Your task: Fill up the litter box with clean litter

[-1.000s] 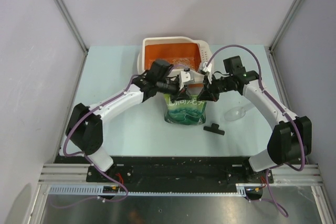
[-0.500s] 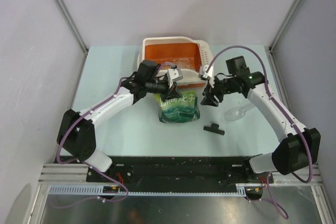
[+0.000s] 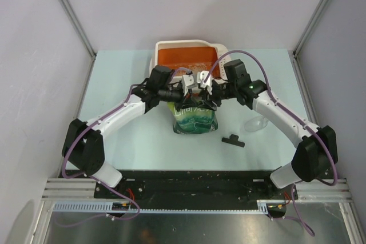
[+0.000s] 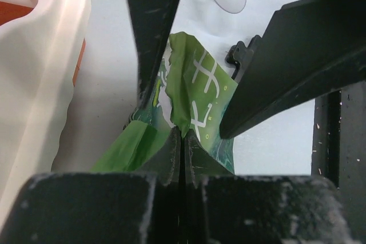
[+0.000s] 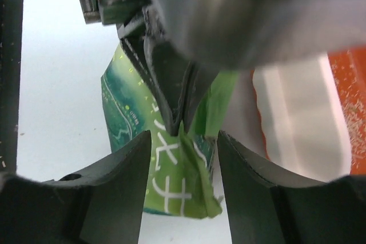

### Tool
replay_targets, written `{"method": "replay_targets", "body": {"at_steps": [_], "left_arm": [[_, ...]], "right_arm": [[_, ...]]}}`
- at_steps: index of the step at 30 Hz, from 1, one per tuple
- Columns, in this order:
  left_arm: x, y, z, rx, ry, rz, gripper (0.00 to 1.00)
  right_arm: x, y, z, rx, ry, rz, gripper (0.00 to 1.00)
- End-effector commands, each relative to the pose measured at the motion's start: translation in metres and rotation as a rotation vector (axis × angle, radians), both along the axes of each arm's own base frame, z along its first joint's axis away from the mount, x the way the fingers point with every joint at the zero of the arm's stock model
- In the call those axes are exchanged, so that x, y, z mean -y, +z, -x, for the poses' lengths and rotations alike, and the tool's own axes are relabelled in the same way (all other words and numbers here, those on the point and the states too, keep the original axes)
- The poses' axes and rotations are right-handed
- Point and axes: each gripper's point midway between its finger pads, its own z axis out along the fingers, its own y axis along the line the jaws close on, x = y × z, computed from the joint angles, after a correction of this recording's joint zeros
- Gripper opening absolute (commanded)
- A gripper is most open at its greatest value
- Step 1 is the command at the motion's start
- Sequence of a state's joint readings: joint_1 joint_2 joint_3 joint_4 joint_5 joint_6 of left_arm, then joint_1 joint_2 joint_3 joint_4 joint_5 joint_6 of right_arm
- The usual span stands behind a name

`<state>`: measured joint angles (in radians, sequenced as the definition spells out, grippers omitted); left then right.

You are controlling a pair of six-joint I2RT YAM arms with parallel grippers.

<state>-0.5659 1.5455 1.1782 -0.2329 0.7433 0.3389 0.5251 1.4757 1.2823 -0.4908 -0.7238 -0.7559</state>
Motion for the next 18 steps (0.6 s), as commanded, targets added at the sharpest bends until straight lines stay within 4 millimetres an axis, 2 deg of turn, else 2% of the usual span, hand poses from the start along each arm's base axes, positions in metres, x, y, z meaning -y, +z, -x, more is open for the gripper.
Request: {"method": "replay_targets", "body": {"at_steps": [1, 5, 6, 14, 18], "left_arm": [[-0.002, 0.016, 0.003, -0.025, -0.005, 0.039, 0.00], [-0.003, 0.019, 0.001, -0.028, -0.002, 0.046, 0.00], [-0.006, 0.019, -0.002, -0.027, 0.007, 0.046, 0.00], [-0.019, 0.021, -0.005, -0.064, 0.020, 0.073, 0.00], [-0.018, 0.021, 0.000, -0.074, -0.001, 0.083, 0.00]], "right_arm": [[-0.013, 0.002, -0.013, 0.068, 0.029, -0.004, 0.53], [-0.011, -0.010, -0.013, 0.043, 0.042, 0.017, 0.41], [-0.010, -0.011, -0.012, 0.041, 0.044, 0.019, 0.40], [0.003, -0.019, -0.009, -0.012, 0.043, 0.036, 0.48], [0.007, -0.025, -0.005, -0.035, 0.054, 0.053, 0.46]]}}
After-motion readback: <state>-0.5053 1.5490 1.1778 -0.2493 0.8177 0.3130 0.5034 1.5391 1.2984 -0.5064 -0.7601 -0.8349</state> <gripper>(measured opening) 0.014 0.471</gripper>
